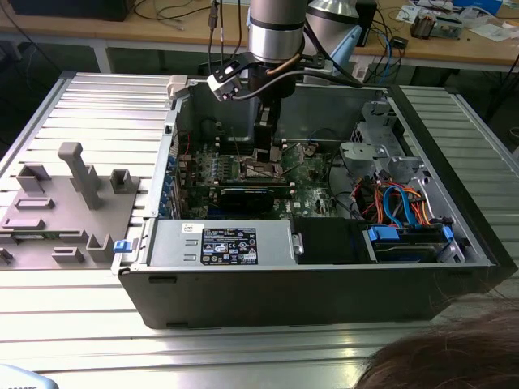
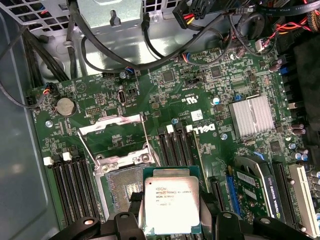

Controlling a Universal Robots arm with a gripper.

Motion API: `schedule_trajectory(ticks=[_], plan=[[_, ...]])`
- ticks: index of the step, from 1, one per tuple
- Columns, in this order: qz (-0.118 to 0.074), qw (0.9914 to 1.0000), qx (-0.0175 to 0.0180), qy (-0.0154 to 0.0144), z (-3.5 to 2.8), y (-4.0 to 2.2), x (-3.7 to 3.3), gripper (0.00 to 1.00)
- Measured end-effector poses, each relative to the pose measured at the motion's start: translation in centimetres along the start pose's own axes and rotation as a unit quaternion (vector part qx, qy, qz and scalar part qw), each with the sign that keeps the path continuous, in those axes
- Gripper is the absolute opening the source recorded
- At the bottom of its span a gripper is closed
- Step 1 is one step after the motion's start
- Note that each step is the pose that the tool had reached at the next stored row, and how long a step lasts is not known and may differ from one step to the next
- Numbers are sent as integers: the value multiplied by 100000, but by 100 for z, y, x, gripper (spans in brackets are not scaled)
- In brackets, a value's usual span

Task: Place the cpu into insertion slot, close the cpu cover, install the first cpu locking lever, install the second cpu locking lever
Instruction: 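Place the cpu into insertion slot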

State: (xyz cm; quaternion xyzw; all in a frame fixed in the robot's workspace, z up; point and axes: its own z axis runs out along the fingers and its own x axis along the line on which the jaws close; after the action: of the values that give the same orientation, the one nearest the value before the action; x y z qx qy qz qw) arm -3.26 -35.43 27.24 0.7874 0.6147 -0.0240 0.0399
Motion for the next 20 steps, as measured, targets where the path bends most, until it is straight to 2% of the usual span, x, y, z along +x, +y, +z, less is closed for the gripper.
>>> schedule_trajectory(ticks=[20], plan=[[411, 99999, 39, -13, 0, 0, 0, 54]])
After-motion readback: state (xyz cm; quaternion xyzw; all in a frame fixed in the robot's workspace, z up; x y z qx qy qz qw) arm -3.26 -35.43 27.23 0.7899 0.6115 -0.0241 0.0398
